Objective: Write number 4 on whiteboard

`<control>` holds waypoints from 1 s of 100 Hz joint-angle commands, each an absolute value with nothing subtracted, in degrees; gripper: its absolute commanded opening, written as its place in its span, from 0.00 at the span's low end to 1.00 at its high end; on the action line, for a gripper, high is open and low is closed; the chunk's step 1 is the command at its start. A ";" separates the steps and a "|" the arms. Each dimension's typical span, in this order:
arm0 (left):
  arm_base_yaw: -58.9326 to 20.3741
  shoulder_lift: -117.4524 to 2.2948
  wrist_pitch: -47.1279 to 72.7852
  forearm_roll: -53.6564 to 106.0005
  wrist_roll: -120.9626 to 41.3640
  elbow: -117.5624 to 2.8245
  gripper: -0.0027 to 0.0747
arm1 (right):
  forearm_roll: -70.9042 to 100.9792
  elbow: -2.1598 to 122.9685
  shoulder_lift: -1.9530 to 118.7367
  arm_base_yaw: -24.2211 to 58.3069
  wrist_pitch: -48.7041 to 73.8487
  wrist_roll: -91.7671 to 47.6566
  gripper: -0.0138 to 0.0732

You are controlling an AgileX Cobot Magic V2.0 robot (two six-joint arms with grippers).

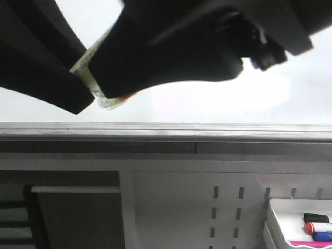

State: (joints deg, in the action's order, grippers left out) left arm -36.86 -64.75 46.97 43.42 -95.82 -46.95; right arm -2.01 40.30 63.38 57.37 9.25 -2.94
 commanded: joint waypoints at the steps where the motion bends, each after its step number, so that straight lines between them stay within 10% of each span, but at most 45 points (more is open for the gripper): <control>1: -37.24 -63.61 44.31 47.00 -96.64 -48.64 0.01 | -1.23 42.37 62.56 57.72 2.20 -3.12 0.16; 23: -37.24 -63.61 44.31 51.28 -96.53 -48.64 0.04 | -1.23 42.37 62.56 57.72 2.20 -3.12 0.08; 53: -37.24 -62.70 42.78 52.33 -94.58 -48.64 0.75 | -2.29 42.37 62.56 57.54 1.74 -3.12 0.08; 100: -37.05 -38.16 20.47 51.15 -68.69 -42.22 0.46 | -5.76 42.37 62.45 42.67 1.39 -3.12 0.09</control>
State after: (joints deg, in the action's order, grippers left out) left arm -36.86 -44.57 29.92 48.81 -76.16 -43.70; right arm -4.02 40.54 63.42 45.49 6.52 -2.94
